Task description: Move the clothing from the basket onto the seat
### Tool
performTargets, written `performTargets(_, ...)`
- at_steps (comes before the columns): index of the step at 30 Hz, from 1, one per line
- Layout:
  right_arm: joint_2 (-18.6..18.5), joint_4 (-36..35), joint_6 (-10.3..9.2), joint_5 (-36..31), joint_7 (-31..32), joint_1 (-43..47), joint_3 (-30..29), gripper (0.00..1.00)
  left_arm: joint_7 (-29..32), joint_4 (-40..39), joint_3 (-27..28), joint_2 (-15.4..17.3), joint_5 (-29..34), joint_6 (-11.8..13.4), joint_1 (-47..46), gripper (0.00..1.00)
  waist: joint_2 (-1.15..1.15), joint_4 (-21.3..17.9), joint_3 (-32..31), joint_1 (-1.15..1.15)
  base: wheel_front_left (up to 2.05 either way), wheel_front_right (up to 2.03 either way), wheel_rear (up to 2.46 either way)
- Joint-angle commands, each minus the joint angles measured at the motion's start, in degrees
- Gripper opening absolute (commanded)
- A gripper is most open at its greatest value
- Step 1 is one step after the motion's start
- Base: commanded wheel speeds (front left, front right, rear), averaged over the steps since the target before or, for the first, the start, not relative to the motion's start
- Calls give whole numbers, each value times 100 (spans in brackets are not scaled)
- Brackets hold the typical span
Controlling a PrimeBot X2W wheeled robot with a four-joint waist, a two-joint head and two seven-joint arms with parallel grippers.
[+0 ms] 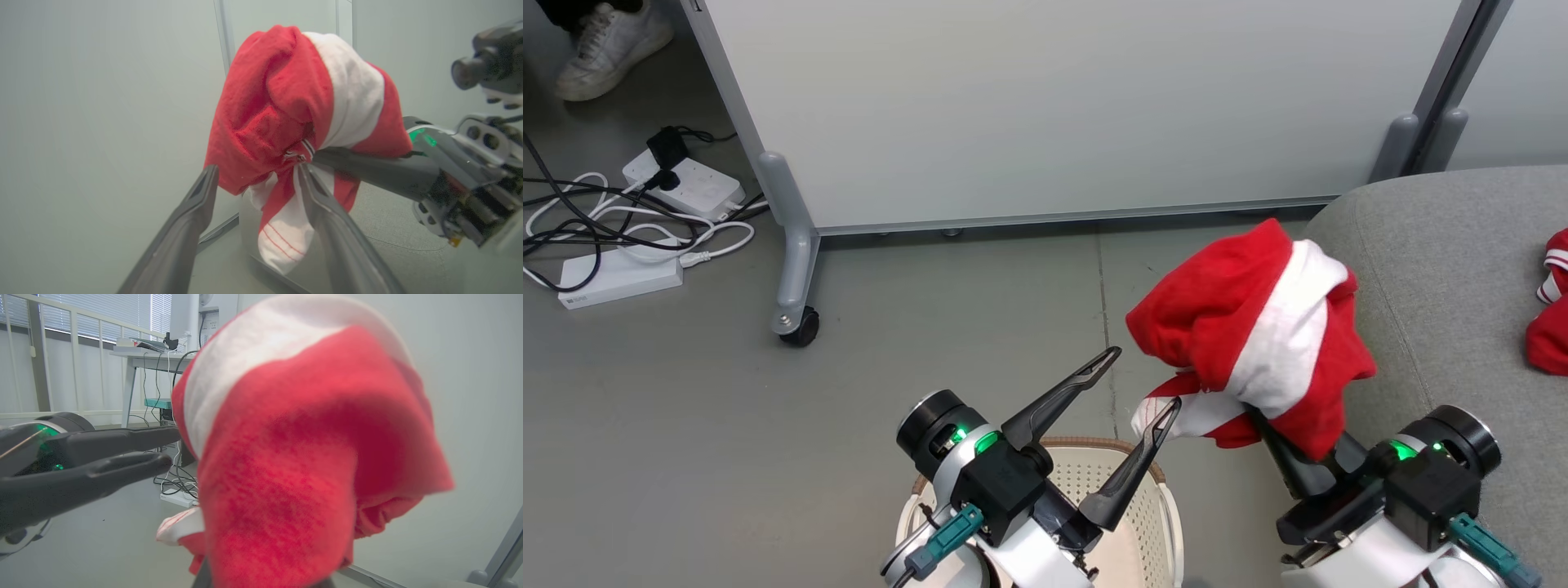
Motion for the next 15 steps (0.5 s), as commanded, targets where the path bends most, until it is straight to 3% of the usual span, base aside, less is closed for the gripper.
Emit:
performTargets(1,25,10,-1,37,-33,76,-125,0,2,58,60,34,42,-5,-16,100,0,4,-12,0,0,0,0)
performTargets(15,580,483,-1,-164,-32,544,-1524,0,2,699,-237,331,-363,-5,189,100,0,-80,-39,0,0,0,0)
